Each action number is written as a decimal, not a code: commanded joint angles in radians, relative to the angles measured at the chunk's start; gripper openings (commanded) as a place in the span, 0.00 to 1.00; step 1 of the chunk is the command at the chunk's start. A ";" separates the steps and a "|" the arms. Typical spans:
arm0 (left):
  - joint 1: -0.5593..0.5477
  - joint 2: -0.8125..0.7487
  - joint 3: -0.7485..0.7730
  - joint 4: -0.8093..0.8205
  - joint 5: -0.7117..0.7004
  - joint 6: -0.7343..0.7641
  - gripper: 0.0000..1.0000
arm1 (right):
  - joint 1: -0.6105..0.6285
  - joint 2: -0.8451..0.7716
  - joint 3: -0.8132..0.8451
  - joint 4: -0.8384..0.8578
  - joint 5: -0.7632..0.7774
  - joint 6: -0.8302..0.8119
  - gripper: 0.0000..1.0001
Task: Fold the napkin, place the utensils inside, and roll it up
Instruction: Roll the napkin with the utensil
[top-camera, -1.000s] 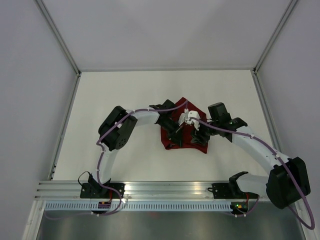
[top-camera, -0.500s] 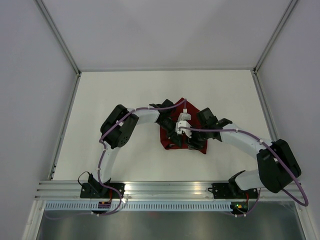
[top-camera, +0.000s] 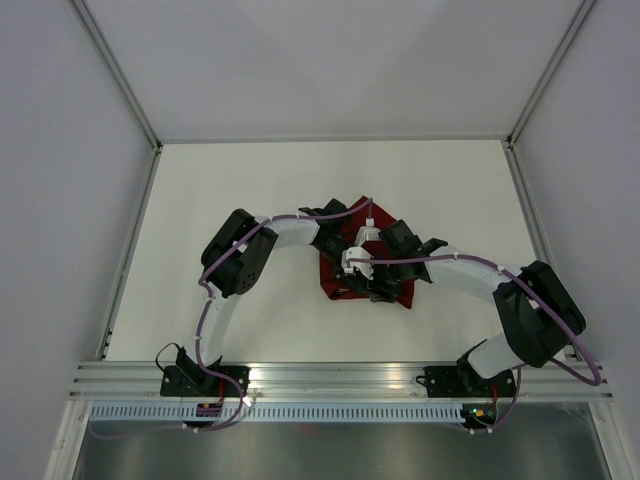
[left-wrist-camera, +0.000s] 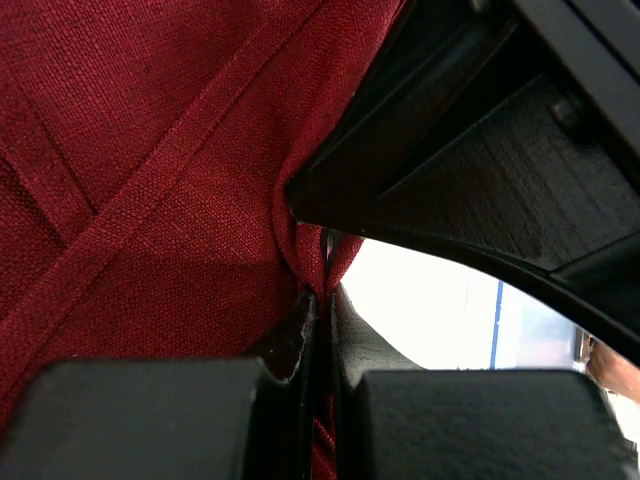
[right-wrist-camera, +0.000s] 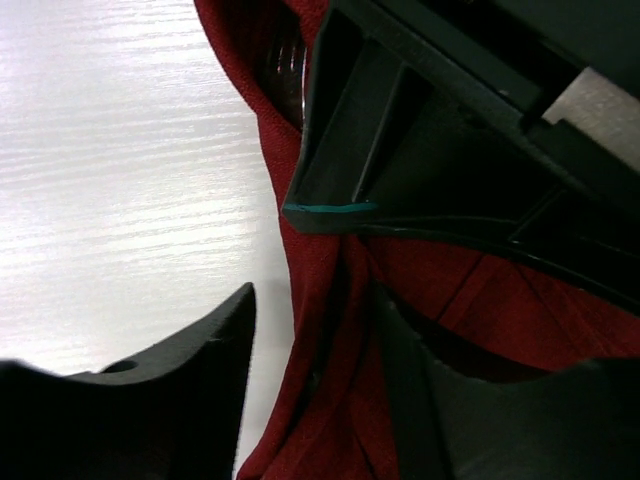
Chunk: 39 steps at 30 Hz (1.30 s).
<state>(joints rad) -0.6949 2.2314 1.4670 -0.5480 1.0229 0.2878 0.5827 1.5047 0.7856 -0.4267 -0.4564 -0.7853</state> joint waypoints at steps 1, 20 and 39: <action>0.001 0.050 -0.014 -0.046 -0.145 0.021 0.02 | 0.006 0.011 0.023 0.046 -0.008 0.000 0.54; 0.041 -0.042 -0.091 0.120 -0.153 -0.099 0.24 | -0.036 0.133 0.099 -0.188 -0.120 -0.026 0.02; 0.184 -0.340 -0.327 0.683 -0.286 -0.486 0.27 | -0.222 0.549 0.408 -0.590 -0.320 -0.206 0.00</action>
<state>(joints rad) -0.5243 2.0106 1.1866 -0.0677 0.8284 -0.0803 0.3763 1.9659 1.1839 -0.9108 -0.8242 -0.8963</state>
